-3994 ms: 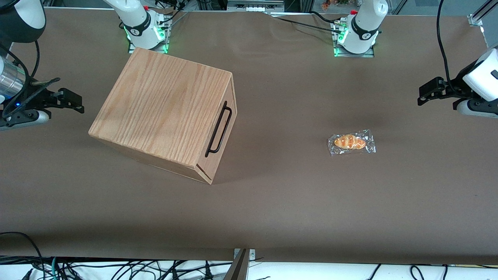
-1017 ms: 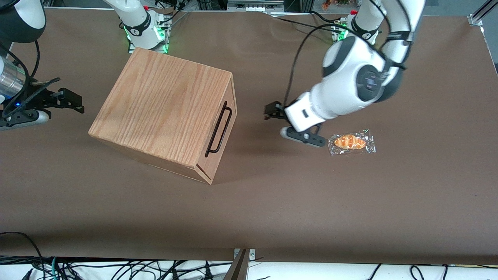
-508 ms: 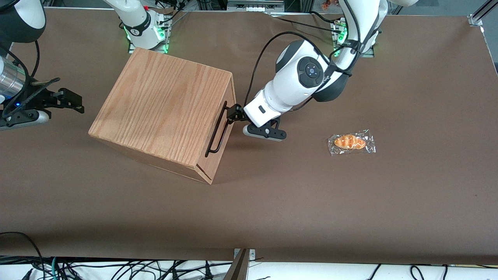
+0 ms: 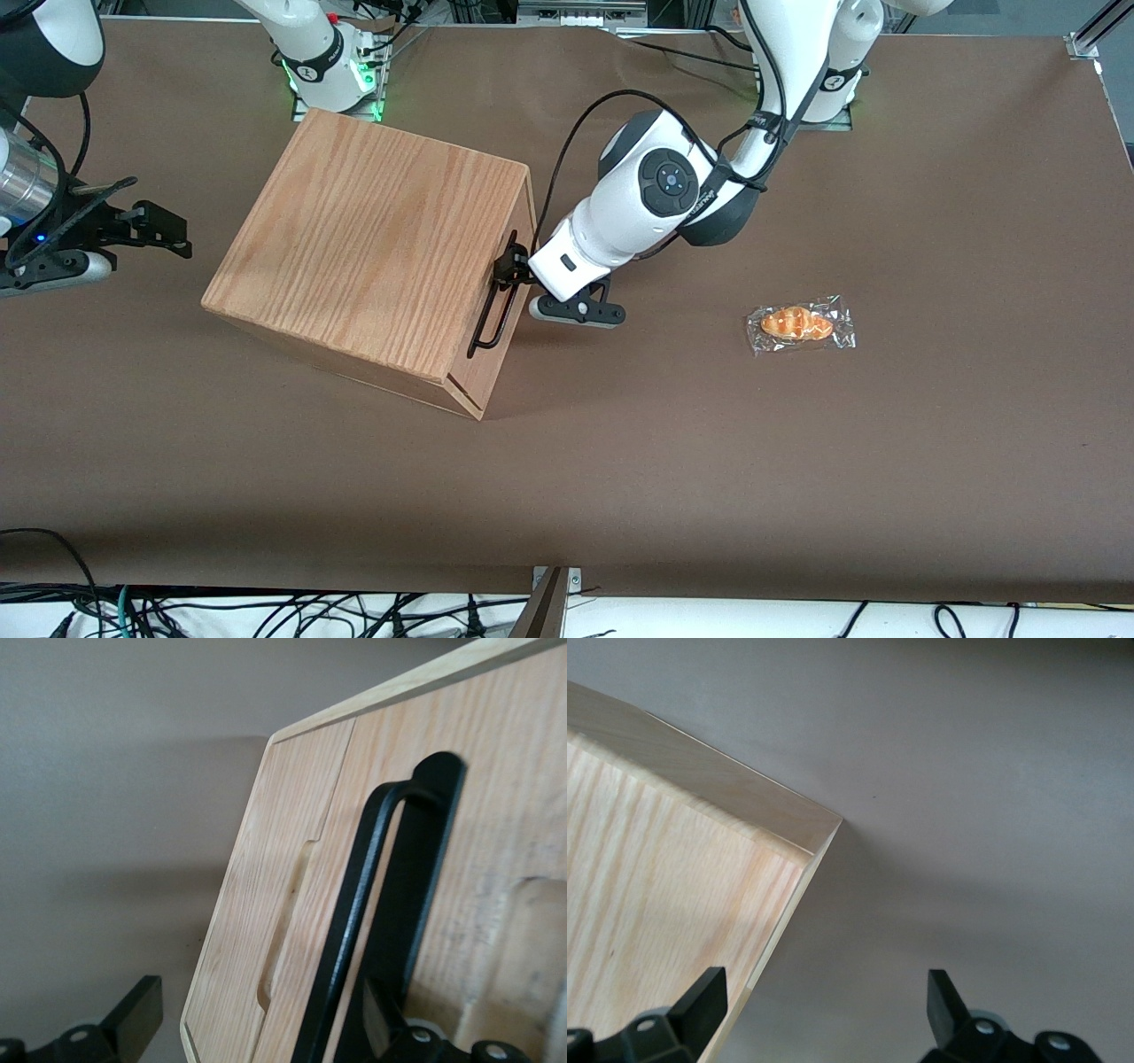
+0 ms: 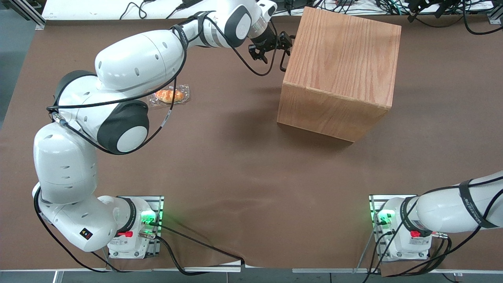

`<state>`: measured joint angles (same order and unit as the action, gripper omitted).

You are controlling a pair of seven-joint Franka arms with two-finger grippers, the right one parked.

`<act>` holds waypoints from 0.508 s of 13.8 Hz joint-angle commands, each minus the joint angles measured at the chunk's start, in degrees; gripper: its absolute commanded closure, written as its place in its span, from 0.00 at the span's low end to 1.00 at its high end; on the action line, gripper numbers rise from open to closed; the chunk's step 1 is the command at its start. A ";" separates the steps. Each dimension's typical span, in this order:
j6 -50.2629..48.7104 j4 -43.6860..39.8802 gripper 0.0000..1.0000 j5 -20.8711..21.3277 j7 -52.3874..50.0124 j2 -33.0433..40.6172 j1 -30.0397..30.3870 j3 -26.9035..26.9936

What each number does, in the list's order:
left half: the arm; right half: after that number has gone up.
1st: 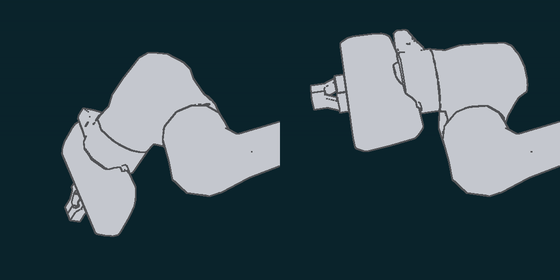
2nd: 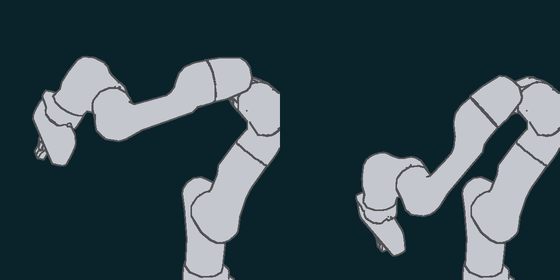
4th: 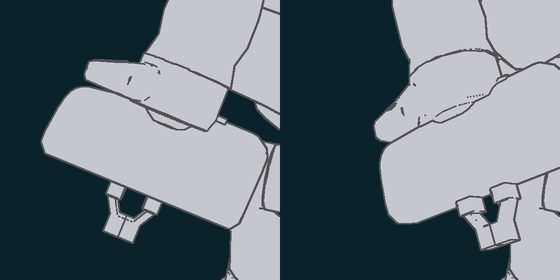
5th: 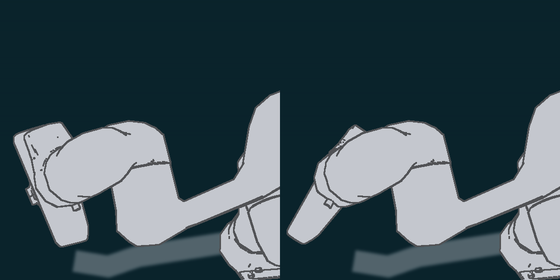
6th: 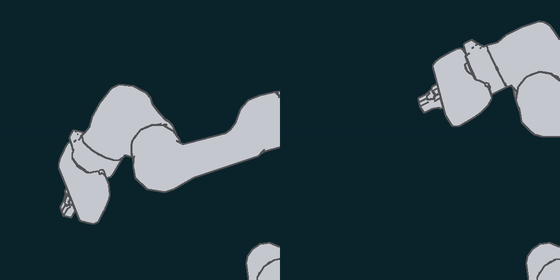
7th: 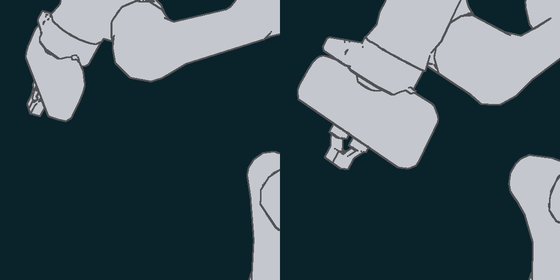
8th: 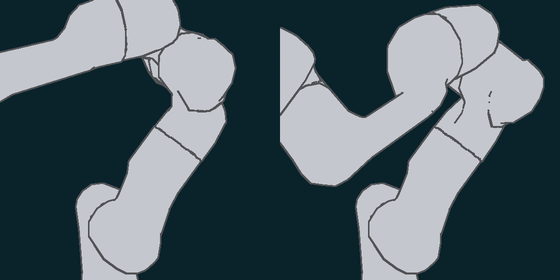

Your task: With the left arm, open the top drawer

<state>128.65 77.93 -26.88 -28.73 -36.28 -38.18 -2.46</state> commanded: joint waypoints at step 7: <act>-0.94 -2.17 0.00 5.79 -0.02 -1.60 0.30 1.31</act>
<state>128.61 77.28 -23.00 -28.68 -37.14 -38.30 -2.25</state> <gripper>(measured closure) 0.000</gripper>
